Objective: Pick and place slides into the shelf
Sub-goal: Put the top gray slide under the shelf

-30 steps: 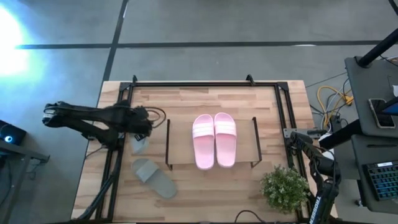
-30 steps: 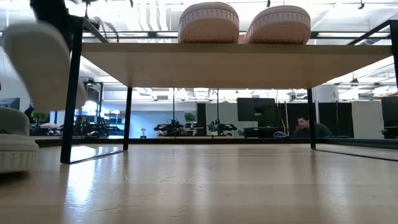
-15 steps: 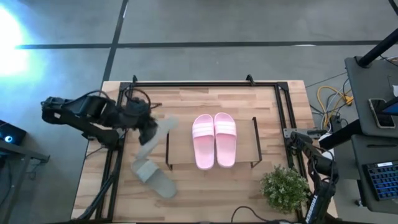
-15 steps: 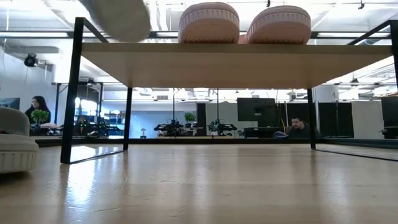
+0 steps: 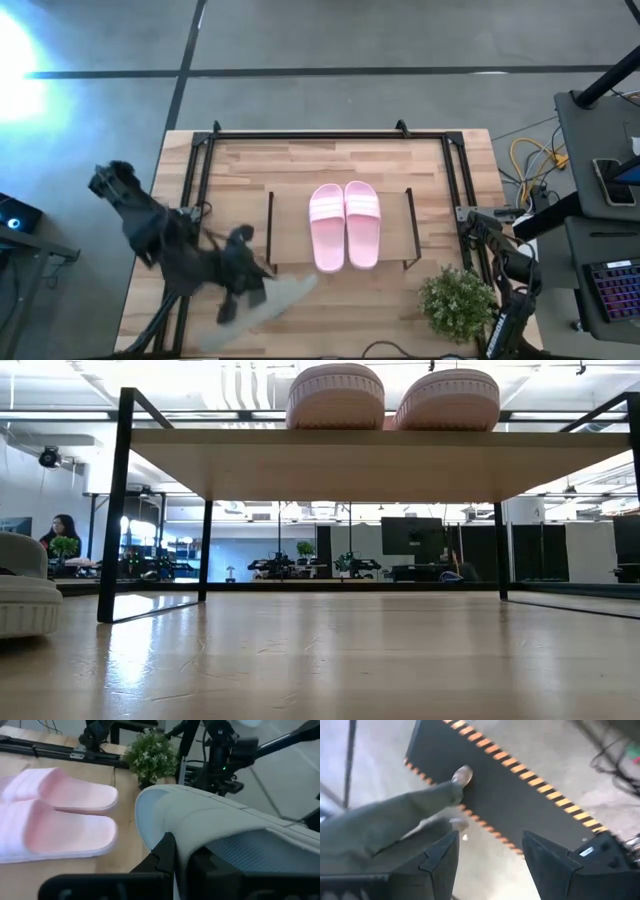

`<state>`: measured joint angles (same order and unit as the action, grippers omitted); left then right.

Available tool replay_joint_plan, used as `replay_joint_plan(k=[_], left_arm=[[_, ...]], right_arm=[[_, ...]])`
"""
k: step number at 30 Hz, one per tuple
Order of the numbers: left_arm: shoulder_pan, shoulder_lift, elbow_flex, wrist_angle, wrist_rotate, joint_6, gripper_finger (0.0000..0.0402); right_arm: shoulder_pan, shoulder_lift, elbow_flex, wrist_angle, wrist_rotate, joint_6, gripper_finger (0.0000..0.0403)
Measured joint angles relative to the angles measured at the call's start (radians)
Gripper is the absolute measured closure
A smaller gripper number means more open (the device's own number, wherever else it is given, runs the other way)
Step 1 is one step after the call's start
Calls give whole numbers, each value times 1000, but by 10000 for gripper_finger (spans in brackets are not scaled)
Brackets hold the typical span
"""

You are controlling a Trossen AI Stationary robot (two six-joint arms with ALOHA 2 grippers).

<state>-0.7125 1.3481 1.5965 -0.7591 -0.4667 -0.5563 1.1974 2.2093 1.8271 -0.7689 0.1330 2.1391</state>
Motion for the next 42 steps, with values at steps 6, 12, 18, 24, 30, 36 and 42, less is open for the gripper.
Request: replay_joint_plan(k=[6,12,18,24,30,36,42], left_arm=[[-70,239,181,-201,-127,-131,402],[-85,480,379,-400,-153,-248,402],[-92,706,581,-416,-113,-245,402],[-94,861,741,-562,-131,-248,401],[-76,909,754,-621,-175,-294,401],[-13,982,756,-621,-195,-285,401],[49,1047,756,-708,-197,-273,401]], right_arm=[[38,0,0,132,-1,-44,195],[80,0,-1,142,-53,-95,195],[153,-11,2,201,-80,21,195],[186,-11,2,265,-82,157,195],[178,-12,2,433,-31,94,195],[163,-42,2,598,84,-1,195],[161,-96,2,601,259,-98,195]])
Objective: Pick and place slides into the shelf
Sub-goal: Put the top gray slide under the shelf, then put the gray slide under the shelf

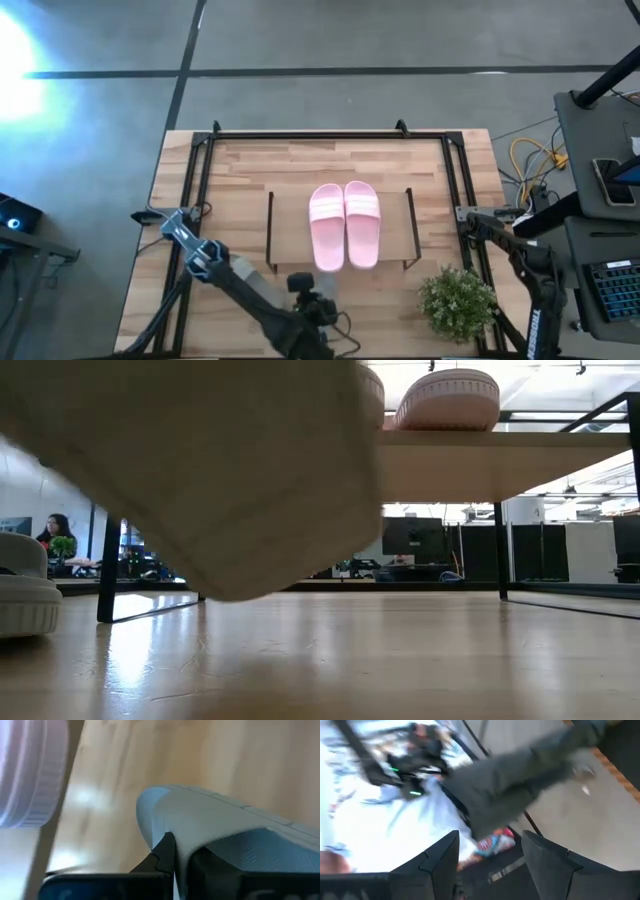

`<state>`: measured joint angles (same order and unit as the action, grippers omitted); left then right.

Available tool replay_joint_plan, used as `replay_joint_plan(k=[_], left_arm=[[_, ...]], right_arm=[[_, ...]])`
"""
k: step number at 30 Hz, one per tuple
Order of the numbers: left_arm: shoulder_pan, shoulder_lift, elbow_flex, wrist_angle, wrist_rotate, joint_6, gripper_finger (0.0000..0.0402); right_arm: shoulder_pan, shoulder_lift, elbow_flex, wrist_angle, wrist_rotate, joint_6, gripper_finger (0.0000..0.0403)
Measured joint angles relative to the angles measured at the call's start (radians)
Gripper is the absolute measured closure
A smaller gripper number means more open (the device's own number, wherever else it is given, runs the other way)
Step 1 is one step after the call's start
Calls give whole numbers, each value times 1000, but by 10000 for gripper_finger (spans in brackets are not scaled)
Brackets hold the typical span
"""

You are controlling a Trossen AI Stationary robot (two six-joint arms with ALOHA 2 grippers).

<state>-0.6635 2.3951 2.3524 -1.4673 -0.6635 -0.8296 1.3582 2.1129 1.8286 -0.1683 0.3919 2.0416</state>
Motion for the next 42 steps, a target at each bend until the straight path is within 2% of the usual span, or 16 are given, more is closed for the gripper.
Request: replay_joint_plan(k=[5,11,18,27,35,38,40,42], left_arm=[[44,35,-1,-102,-6,1,401],[94,60,-2,-57,-5,89,397],[132,68,-3,-42,12,80,329],[138,59,1,-25,177,114,239],[57,-27,2,-21,322,103,224],[27,-83,2,-3,393,22,224],[-8,-124,2,-4,356,-115,224],[-59,-170,0,-10,273,-258,224]], right_arm=[[-2,-35,0,-5,147,-84,195],[-10,-46,0,-8,182,-94,195],[-10,-46,0,-15,182,-35,195],[-10,-46,0,-14,178,-34,195],[-8,-46,0,-13,160,-45,195],[-8,-46,0,-12,128,-44,195],[-8,-46,0,-11,125,-45,195],[-8,-46,0,-10,125,-45,195]])
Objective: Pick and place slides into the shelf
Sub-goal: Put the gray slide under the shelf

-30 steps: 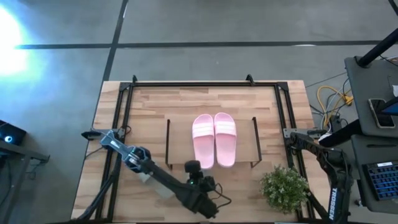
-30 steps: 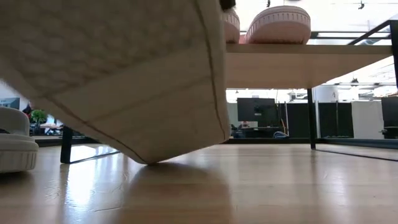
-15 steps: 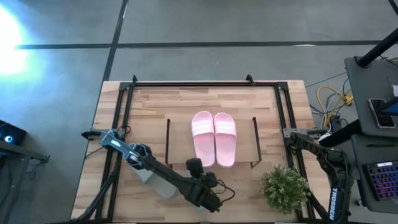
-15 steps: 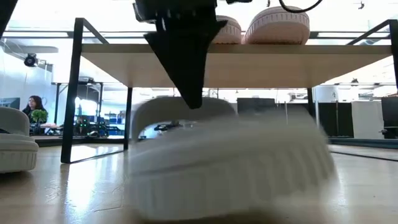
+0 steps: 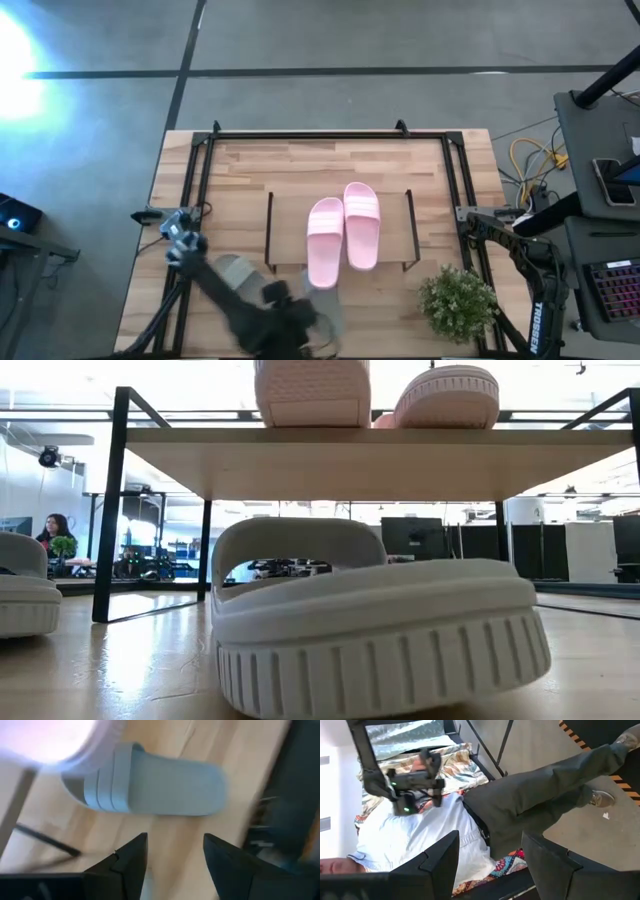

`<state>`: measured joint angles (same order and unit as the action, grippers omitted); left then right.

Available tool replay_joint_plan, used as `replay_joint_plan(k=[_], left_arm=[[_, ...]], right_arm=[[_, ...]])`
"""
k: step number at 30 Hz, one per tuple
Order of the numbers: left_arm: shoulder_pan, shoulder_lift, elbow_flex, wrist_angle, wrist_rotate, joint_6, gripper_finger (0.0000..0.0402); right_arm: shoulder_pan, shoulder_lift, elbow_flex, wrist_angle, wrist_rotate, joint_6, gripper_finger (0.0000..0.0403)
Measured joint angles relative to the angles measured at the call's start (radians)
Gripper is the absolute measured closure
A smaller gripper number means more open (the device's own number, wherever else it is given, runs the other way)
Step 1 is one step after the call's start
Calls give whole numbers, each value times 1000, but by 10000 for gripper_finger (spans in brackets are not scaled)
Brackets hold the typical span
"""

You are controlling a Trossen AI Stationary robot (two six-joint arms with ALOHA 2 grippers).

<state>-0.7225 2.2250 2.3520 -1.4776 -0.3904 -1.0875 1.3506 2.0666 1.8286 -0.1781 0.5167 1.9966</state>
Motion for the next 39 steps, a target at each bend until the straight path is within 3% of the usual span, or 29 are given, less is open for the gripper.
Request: replay_joint_plan(k=[3,5,9,11,18,24,28,33,39], left_arm=[[-78,-61,0,-58,-70,-179,224],[-125,-75,0,-80,-72,-197,224],[-204,-85,-19,-90,-28,-214,225],[-224,-100,-55,-93,14,-319,230],[-194,-100,-336,-94,263,-549,293],[-182,-138,-560,-94,293,-575,315],[-173,-220,-676,-94,277,-600,295],[-146,-351,-808,-93,271,-678,242],[-136,-408,-856,-62,283,-682,170]], right_arm=[[0,0,0,0,0,-8,195],[0,0,0,2,-1,-19,195],[0,0,0,3,-31,-26,195],[0,0,0,2,-45,-26,195],[0,0,0,2,-49,-33,195],[0,0,0,1,-53,-17,195],[0,0,0,0,-53,-7,195],[0,0,0,-1,-54,-7,195],[0,0,0,-8,-54,-7,195]])
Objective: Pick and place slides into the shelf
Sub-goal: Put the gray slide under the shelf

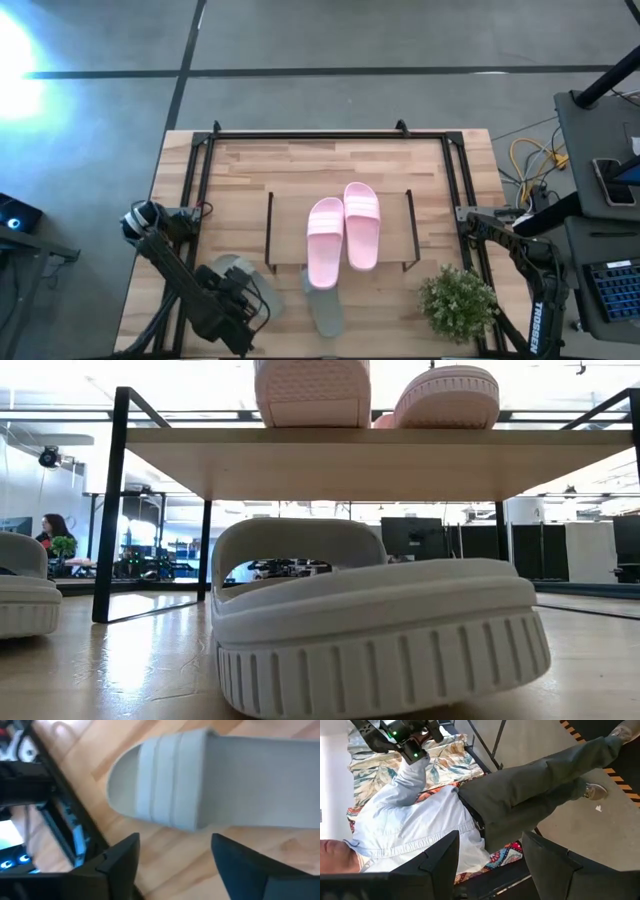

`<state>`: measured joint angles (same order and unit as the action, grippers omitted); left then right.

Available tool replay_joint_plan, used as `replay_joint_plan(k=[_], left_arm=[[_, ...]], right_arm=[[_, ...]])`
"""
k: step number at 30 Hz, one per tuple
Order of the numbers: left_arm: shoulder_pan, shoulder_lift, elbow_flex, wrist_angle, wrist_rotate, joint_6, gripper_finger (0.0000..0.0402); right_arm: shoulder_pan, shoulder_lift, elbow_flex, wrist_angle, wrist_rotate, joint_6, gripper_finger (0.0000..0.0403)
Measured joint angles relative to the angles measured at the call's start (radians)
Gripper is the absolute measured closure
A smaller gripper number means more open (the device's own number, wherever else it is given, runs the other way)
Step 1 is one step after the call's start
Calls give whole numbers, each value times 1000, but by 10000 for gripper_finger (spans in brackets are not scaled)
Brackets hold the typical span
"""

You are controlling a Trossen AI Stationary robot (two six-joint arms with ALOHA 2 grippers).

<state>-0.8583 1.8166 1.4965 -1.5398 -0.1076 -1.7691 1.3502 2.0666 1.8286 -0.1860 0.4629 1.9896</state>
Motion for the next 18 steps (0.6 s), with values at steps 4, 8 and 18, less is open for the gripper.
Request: replay_joint_plan(k=[4,8,18], left_arm=[[6,32,-1,41,3,41,143],[15,94,-2,40,31,119,140],[39,146,-51,19,-18,153,140]], right_arm=[[0,0,0,-29,0,2,195],[0,0,0,-53,0,18,195],[0,0,0,-69,0,34,195]])
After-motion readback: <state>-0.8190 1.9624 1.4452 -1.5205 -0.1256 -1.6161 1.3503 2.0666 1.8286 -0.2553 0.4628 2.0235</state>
